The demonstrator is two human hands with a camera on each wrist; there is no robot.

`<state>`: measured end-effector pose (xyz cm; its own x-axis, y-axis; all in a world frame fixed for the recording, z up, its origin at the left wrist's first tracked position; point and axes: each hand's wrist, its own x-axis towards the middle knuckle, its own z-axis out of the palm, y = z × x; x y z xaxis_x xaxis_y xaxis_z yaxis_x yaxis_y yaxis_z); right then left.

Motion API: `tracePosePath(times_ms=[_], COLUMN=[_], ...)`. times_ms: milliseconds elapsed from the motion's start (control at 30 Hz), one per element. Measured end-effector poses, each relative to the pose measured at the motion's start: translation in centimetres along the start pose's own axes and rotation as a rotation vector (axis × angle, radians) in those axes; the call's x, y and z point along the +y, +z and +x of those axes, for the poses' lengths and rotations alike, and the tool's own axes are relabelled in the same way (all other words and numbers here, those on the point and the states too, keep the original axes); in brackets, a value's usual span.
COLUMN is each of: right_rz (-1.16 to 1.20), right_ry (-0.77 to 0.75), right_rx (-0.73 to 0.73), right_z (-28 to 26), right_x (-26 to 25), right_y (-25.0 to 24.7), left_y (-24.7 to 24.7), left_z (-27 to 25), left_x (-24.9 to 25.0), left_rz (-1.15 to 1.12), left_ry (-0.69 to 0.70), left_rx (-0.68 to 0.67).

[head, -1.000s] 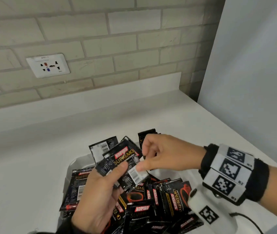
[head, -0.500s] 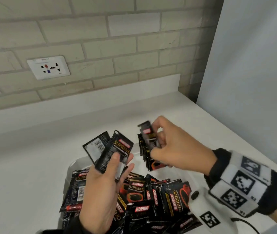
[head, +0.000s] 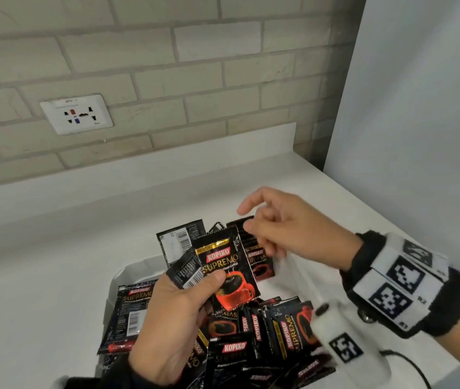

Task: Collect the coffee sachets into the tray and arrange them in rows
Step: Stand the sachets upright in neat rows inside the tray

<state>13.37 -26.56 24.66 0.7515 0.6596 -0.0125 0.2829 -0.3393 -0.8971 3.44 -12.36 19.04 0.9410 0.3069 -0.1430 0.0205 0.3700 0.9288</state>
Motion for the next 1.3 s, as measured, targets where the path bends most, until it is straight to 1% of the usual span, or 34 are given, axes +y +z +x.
tracePosePath(times_ms=[33, 67, 133, 167, 233, 333, 433, 500, 567, 633, 700, 900, 967, 1067, 1300], right_rz=[-0.12, -0.222, -0.339, -0.357, -0.383, -0.389, -0.398, -0.488, -0.616, -0.764, -0.885, -1.134, -1.178, -1.201, -1.171], right_ry=[-0.053, -0.086, -0.094, -0.091, -0.098, -0.096, -0.066, -0.028, 0.023, 0.079, 0.104, 0.015, -0.008, -0.01, 0.063], right_rx=[0.057, 0.061, -0.024, -0.063, -0.092, -0.092, -0.147, -0.183, -0.188, -0.193, -0.215, -0.193, -0.166, -0.168, -0.14], right_z=[0.2, 0.3, 0.7, 0.8, 1.1, 1.4, 1.8, 2.2, 2.5, 2.9, 3.1, 4.0, 4.1, 4.2, 4.1], right_x=[0.0, 0.0, 0.1, 0.2, 0.5, 0.8, 1.1, 1.9, 3.0, 4.2, 5.2, 6.6, 6.7, 7.1, 7.3], right_y=[-0.4, -0.6, -0.6, -0.4, 0.0, -0.3, -1.7, -2.7, -3.3, -3.3, -2.7, -0.9, -0.5, -0.2, -0.5], left_y=[0.0, 0.0, 0.1, 0.3, 0.3, -0.1, -1.1, -1.8, -2.5, -3.2, -3.5, -3.4, -3.3, -3.3, -2.4], left_z=[0.0, 0.1, 0.1, 0.0, 0.0, 0.1, 0.4, 0.5, 0.5, 0.5, 0.4, 0.2, 0.1, 0.1, -0.2], left_x=[-0.1, -0.3, -0.4, -0.4, -0.4, -0.3, 0.0, 0.4, 0.6, 0.6, 0.6, 0.4, 0.4, 0.2, 0.3], left_rz=[0.021, 0.049, 0.1, 0.116, 0.119, 0.023, -0.095, -0.148, -0.185, -0.202, -0.193, -0.194, -0.202, -0.215, -0.269], left_ry=[0.004, 0.013, 0.028, 0.034, 0.03, -0.003, -0.002, 0.025, 0.037, 0.049, 0.051, 0.039, 0.032, 0.004, -0.072], left_rx=[-0.007, -0.015, -0.016, -0.012, 0.012, 0.059, 0.126, 0.15, 0.181, 0.214, 0.234, 0.213, 0.208, 0.203, 0.22])
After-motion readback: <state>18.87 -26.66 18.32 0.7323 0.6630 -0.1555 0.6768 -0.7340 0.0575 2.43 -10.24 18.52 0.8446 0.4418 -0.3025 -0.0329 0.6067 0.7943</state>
